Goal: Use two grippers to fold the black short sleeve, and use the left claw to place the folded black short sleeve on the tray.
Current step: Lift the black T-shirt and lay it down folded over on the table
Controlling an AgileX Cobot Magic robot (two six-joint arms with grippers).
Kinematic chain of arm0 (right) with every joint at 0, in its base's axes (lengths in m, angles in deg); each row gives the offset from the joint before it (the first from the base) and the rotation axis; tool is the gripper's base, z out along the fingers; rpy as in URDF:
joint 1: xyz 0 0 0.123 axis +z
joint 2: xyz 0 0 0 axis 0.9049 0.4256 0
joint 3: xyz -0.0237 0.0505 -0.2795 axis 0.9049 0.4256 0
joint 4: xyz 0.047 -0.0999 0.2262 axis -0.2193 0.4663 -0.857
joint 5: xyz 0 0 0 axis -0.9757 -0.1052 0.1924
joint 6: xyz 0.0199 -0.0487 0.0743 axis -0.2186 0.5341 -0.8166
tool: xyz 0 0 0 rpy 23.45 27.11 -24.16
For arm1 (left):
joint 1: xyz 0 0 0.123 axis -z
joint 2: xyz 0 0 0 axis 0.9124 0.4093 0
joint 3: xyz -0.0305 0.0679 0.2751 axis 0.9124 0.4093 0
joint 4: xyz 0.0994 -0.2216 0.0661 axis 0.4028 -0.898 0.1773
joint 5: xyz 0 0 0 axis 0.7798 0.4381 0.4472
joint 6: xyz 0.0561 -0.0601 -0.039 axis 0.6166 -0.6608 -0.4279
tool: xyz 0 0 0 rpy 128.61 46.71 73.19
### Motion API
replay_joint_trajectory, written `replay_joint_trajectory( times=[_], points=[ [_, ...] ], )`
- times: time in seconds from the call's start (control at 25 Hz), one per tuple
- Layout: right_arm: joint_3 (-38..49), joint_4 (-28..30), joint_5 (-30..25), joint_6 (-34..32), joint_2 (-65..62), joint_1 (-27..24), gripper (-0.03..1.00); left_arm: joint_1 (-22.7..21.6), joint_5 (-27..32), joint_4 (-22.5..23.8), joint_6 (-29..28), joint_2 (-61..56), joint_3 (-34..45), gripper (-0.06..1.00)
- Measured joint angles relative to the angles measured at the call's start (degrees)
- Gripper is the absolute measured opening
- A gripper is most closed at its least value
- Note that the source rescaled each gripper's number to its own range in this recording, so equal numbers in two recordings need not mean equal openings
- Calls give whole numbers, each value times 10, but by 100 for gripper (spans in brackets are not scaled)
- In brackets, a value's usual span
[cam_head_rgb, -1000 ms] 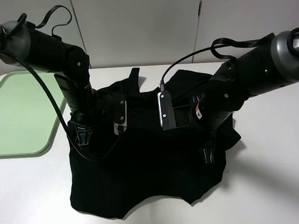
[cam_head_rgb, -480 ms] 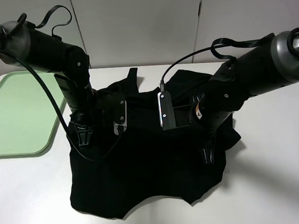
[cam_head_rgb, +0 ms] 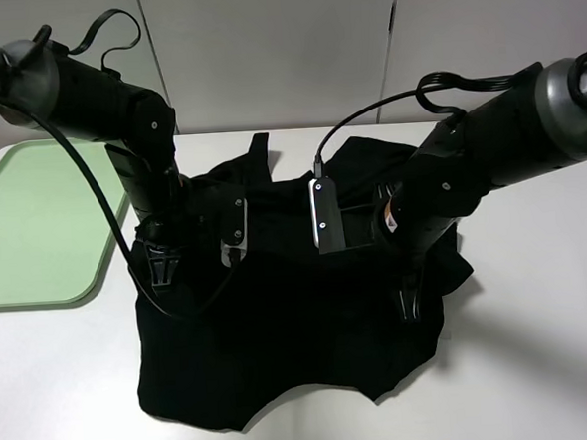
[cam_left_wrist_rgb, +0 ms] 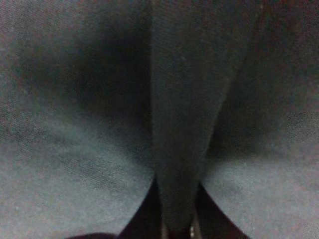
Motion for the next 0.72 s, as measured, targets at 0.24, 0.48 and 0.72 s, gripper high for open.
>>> replay_joint_trajectory(
  times=[0.24, 0.48, 0.72],
  points=[
    [0, 8, -2, 0, -39, 0, 0, 0, 49, 28, 0, -42, -1, 0],
    [-3, 23, -32, 0, -88, 0, 0, 0, 57, 31, 0, -114, -1, 0],
    [-3, 32, -59, 0, -140, 0, 0, 1, 59, 38, 0, -184, -1, 0]
  ],
)
